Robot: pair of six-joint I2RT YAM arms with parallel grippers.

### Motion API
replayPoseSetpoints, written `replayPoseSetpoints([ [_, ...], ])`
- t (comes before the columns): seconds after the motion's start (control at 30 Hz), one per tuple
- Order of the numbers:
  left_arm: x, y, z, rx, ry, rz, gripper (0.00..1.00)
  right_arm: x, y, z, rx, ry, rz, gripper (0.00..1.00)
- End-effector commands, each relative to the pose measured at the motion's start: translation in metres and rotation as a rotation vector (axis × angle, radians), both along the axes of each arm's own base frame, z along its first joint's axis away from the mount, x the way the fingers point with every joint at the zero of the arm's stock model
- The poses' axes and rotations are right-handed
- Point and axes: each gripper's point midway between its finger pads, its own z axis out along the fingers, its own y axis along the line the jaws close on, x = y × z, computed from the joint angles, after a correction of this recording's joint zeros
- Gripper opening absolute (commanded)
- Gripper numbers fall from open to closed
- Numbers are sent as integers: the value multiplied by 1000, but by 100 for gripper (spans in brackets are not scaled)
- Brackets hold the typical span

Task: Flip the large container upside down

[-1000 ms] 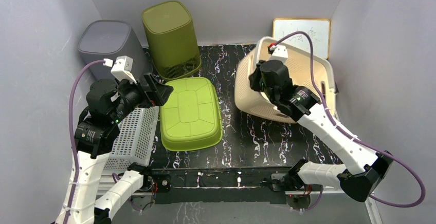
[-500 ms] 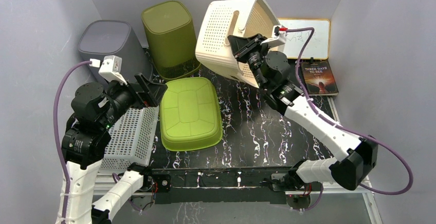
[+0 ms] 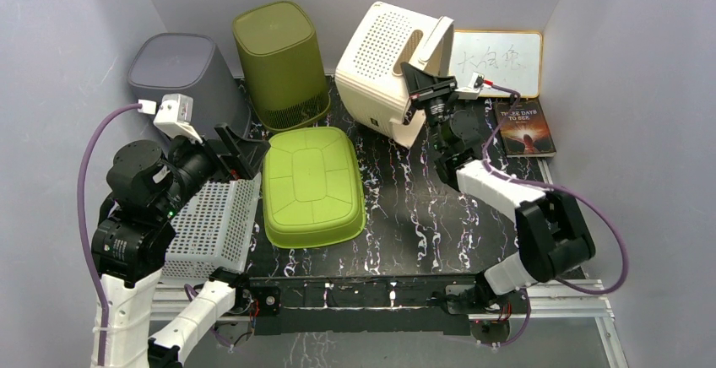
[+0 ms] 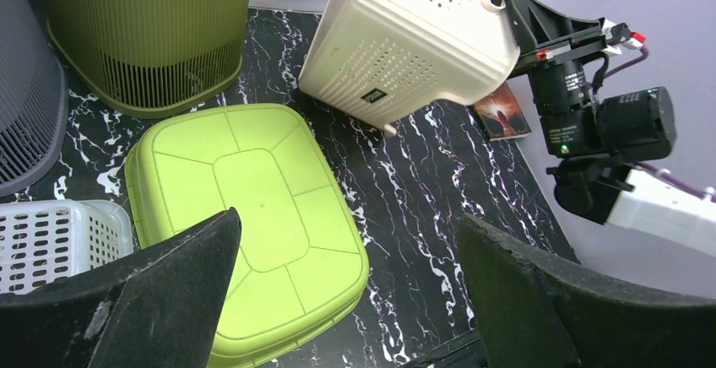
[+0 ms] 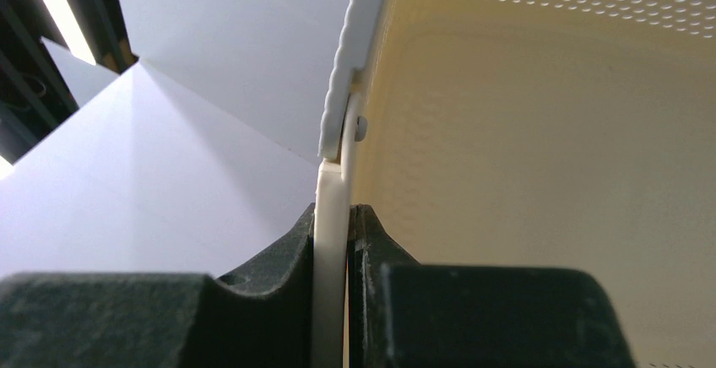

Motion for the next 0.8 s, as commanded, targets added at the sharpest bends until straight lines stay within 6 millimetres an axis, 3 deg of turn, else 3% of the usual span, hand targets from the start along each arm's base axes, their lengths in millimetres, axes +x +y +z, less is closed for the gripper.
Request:
replayPoseSetpoints([
  [0.0, -5, 1, 8, 6, -23, -4, 98, -65, -34, 105, 273, -481, 151, 0],
  [0.37, 2, -1, 2, 12, -4, -9, 98, -57, -34, 76, 442, -530, 393, 0],
  [0.77, 10, -5, -15, 26, 26, -19, 98, -64, -60, -44, 290, -215, 261, 2],
])
